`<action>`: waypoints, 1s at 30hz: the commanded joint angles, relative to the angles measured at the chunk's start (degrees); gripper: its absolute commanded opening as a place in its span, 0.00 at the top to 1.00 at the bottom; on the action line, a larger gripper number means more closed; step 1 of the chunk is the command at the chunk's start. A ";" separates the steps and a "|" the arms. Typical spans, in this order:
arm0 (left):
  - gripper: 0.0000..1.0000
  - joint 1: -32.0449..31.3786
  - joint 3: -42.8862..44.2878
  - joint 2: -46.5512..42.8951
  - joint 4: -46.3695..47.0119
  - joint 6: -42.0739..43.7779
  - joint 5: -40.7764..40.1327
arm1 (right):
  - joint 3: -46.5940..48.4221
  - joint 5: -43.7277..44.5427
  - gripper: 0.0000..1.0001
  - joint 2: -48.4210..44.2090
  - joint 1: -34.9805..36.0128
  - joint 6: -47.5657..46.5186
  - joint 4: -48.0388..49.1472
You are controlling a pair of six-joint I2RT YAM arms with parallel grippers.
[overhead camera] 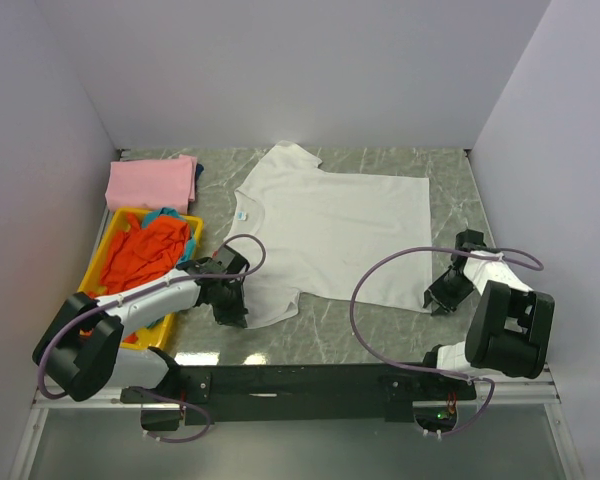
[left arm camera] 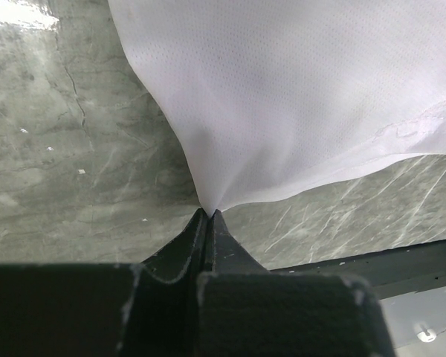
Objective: Fold and stack the t-shirts
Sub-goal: Fold the tshirt
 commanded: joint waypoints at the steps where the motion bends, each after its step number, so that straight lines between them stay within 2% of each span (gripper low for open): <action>1: 1.00 0.06 1.99 -0.21 -1.01 -0.16 0.27 | -1.71 0.82 0.66 0.45 0.38 1.22 2.24; 3: 1.00 0.06 2.16 -0.38 -1.36 -0.16 0.18 | -2.06 0.91 0.71 0.63 0.38 1.22 2.77; 4: 1.00 0.06 2.25 -0.56 -1.88 -0.07 0.00 | -1.89 0.82 0.78 0.89 0.38 1.13 2.77; 9: 1.00 0.06 3.92 -1.70 -5.40 -0.25 -1.93 | -0.49 -0.06 0.94 0.02 0.47 0.78 0.84; 10: 1.00 0.06 4.09 -2.40 -6.36 -0.51 -2.28 | -0.05 -0.24 1.00 -0.33 0.65 0.78 0.14; 19: 1.00 0.06 5.24 -8.99 -14.19 -2.53 -3.60 | 4.70 1.08 1.00 -1.56 2.05 2.01 -9.88; 25: 1.00 0.06 4.45 -12.59 -17.44 -4.11 -3.08 | 6.11 3.81 1.00 -2.88 6.79 3.50 -13.49; 30: 1.00 0.06 5.59 -16.02 -20.43 -5.79 -3.08 | 5.67 1.35 1.00 -4.29 9.87 5.44 -14.99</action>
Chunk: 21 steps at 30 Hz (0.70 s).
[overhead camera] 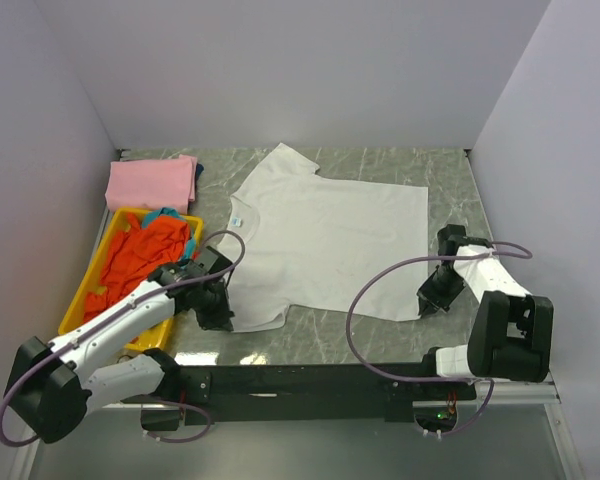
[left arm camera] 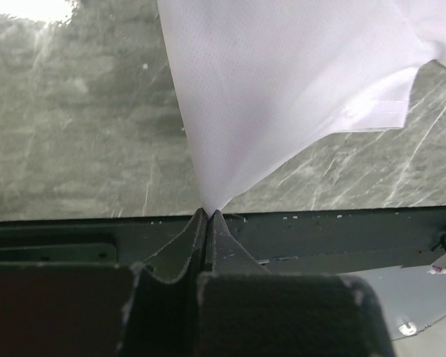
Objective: Fold and stack the t-shirts
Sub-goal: Fold the tshirt
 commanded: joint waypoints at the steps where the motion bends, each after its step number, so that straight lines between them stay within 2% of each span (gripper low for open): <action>1: 1.00 0.08 2.62 -2.08 -3.34 -1.74 -0.60 | 1.74 -0.36 1.00 -2.50 1.70 2.60 -2.88; 5: 1.00 0.08 7.52 1.77 -1.50 0.36 -1.74 | 2.44 -0.45 1.00 -2.50 1.79 2.34 -2.52; 9: 1.00 0.87 14.03 10.28 -0.97 5.53 -3.85 | 4.28 -0.45 1.00 -1.27 1.79 1.37 -2.09; 10: 1.00 3.22 19.18 14.66 -0.88 9.03 -3.86 | 5.68 -1.84 1.00 -0.40 1.79 0.41 -1.74; 16: 1.00 9.12 27.31 21.72 2.01 14.77 -2.89 | 9.55 -0.98 1.00 2.24 1.79 -1.61 -1.73; 21: 1.00 11.59 34.85 28.05 4.03 19.26 -1.14 | 13.94 -0.71 1.00 4.97 1.79 -2.41 -1.47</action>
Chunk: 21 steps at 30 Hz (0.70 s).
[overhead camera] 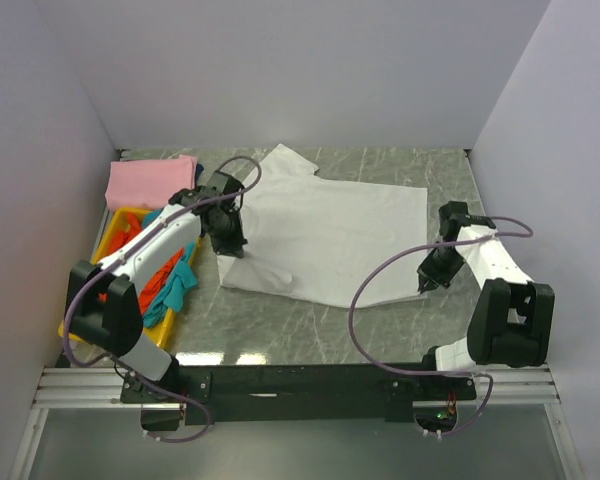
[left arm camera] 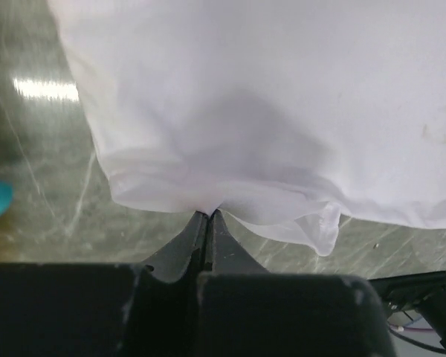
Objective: Fold and stack the t-shirts
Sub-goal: Fold the tshirt
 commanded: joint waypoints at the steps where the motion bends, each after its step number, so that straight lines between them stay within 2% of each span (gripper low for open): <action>1: 1.00 1.54 6.33 4.65 2.99 6.06 1.62 | 4.94 0.82 1.00 2.17 0.28 -1.53 0.13; 8: 1.00 3.13 19.58 14.15 4.13 10.37 2.77 | 11.62 0.64 1.00 9.73 0.28 -2.41 0.30; 18: 1.00 4.27 32.26 23.72 5.63 16.43 6.80 | 21.64 0.82 1.00 16.85 0.20 -3.38 -0.84; 21: 1.00 4.36 35.86 26.10 4.14 18.10 5.85 | 24.28 0.82 1.00 18.43 -0.07 -3.56 -1.45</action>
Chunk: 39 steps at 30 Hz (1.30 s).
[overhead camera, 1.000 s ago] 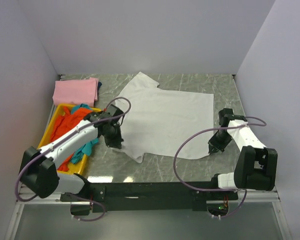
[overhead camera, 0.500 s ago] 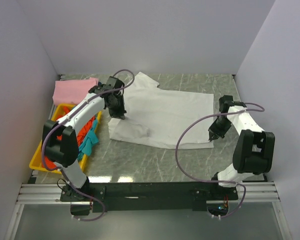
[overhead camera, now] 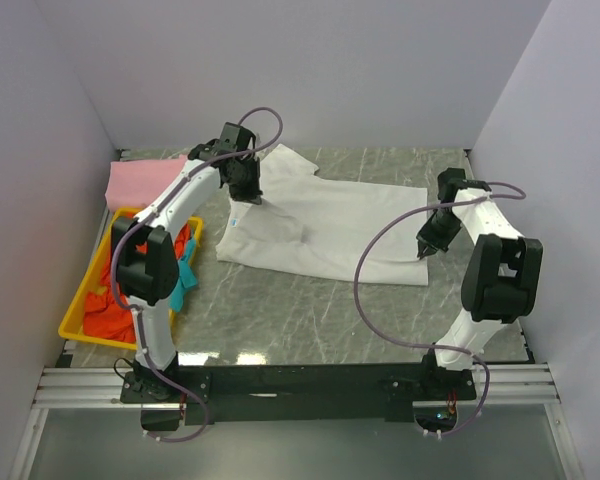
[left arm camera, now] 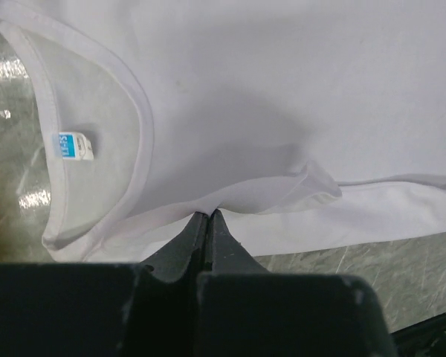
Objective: Fold and stack the t-shirts
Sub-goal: Fold the tshirt
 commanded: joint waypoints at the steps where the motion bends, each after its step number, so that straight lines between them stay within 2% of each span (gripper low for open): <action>1: 1.00 0.25 5.03 2.26 -0.26 3.79 0.66 | 4.44 0.80 1.00 1.56 -0.13 -1.00 -1.50; 9: 1.00 1.57 8.80 5.69 0.97 5.99 1.45 | 8.92 2.02 1.00 5.43 -0.75 -1.79 -1.59; 13: 1.00 2.18 12.23 7.28 -0.70 6.34 -0.83 | 10.16 2.55 1.00 7.01 -1.27 -2.06 -1.68; 29: 1.00 4.73 14.34 11.58 0.44 4.85 3.12 | 13.67 1.77 1.00 12.20 -1.72 -2.58 -0.71; 31: 0.87 5.00 15.57 12.72 0.62 3.89 3.47 | 13.93 1.06 0.97 12.64 -1.72 -3.28 -0.45; 32: 0.80 5.17 16.19 12.99 0.53 3.45 3.65 | 14.81 -1.38 0.89 12.73 -1.80 -3.89 -0.27; 33: 0.55 5.43 16.63 13.43 0.71 2.31 3.82 | 15.34 -2.18 0.75 13.16 -1.80 -4.07 -0.18; 36: 0.26 5.79 17.16 12.56 1.76 0.37 4.09 | 18.59 -3.86 0.61 13.17 -1.80 -5.48 -0.53; 39: 0.19 5.88 15.15 10.63 3.17 -0.25 4.18 | 22.28 -2.38 0.55 12.56 -1.72 -6.27 -1.85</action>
